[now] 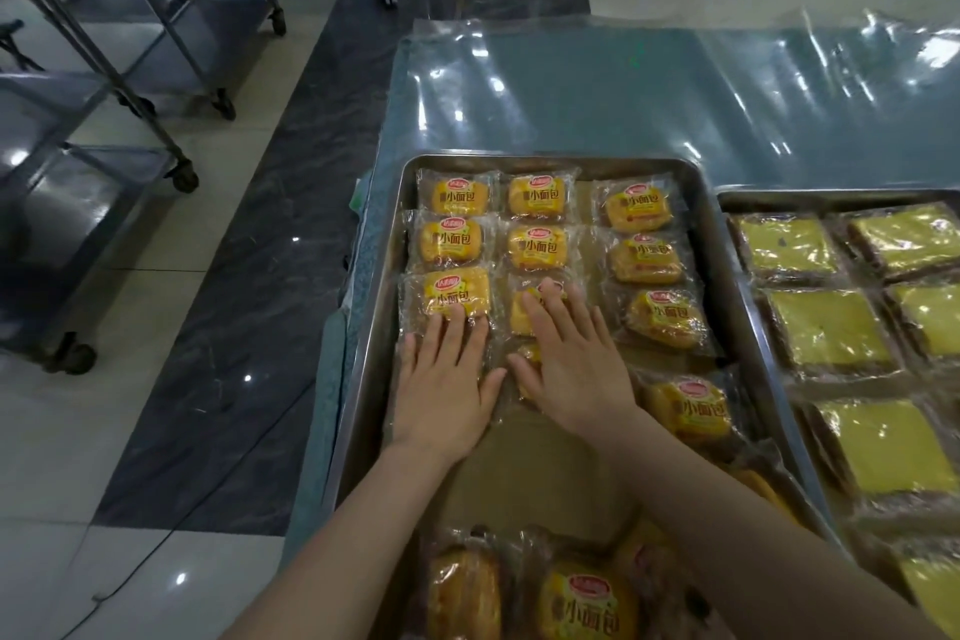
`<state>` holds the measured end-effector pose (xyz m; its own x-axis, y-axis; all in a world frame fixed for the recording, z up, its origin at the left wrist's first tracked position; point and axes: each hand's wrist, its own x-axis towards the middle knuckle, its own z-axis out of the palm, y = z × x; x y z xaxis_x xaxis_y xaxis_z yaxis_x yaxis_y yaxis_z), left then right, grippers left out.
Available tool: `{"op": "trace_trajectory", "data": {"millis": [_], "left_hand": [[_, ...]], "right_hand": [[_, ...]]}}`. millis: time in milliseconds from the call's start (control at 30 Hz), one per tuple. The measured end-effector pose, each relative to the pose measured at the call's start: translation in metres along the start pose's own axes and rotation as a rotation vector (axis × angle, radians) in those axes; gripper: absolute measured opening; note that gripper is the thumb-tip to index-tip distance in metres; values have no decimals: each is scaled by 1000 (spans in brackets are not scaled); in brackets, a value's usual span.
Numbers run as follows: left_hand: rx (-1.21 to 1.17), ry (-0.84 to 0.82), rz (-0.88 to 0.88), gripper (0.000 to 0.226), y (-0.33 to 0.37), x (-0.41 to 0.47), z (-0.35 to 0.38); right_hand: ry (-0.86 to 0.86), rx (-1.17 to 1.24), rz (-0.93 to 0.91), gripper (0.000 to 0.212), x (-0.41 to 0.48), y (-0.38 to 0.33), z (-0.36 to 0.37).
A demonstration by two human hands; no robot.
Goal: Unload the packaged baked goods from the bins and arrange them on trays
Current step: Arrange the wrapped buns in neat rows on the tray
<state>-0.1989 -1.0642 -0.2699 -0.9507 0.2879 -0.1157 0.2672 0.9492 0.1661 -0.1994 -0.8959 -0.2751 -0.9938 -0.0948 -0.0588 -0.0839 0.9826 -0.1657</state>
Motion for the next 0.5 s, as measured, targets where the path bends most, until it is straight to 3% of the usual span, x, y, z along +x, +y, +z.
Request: {"op": "trace_trajectory", "data": {"millis": [167, 300, 500], "left_hand": [[11, 45, 3, 65, 1, -7, -6], [-20, 88, 25, 67, 8, -23, -12], [-54, 58, -61, 68, 21, -44, -6]], "right_hand": [[18, 54, 5, 74, -12, 0, -19], [82, 100, 40, 60, -48, 30, -45], [-21, 184, 212, 55, -102, 73, -60]]}}
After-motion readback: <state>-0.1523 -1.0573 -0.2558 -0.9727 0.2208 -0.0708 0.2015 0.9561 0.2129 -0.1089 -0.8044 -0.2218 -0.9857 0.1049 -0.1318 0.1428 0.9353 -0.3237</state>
